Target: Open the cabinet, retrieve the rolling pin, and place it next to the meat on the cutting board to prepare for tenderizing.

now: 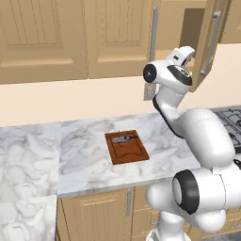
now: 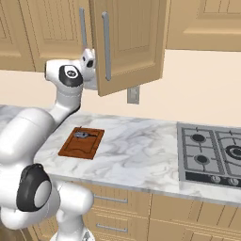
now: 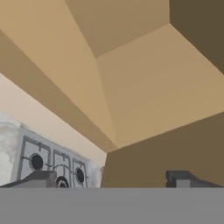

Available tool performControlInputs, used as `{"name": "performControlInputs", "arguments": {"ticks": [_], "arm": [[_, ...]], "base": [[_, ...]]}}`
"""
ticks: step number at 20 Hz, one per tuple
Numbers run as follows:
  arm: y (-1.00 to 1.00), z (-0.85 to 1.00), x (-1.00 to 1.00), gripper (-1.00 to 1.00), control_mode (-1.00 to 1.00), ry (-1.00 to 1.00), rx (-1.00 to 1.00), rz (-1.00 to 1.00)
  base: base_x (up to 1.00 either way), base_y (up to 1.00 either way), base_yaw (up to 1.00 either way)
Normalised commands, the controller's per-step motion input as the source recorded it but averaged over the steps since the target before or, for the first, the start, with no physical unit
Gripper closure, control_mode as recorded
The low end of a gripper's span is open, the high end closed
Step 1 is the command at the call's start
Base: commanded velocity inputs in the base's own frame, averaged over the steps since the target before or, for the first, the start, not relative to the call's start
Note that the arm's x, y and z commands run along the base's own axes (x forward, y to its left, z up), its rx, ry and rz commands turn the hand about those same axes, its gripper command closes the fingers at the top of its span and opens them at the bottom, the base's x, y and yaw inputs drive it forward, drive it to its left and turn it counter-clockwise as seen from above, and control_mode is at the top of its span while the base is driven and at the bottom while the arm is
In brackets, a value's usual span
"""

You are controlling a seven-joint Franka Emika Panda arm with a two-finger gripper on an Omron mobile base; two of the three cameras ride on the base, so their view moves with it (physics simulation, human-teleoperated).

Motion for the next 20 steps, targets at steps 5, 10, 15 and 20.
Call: {"name": "performControlInputs", "arguments": {"ticks": [5,10,15,20], "arm": [[-0.67,-0.01,-0.70,-1.00,-1.00,-0.04,0.00,-0.03],[-0.79,0.00,-0.79,-1.00,-1.00,-0.02,0.00,-0.07],[-0.95,0.00,-0.24,-1.00,-1.00,0.01,0.00,-0.07],[-0.96,-0.02,0.03,-1.00,-1.00,0.05,0.01,-0.01]], "base": [[0.00,0.00,0.00],[0.00,0.00,0.00],[0.00,0.00,0.00],[0.00,0.00,0.00]]}}
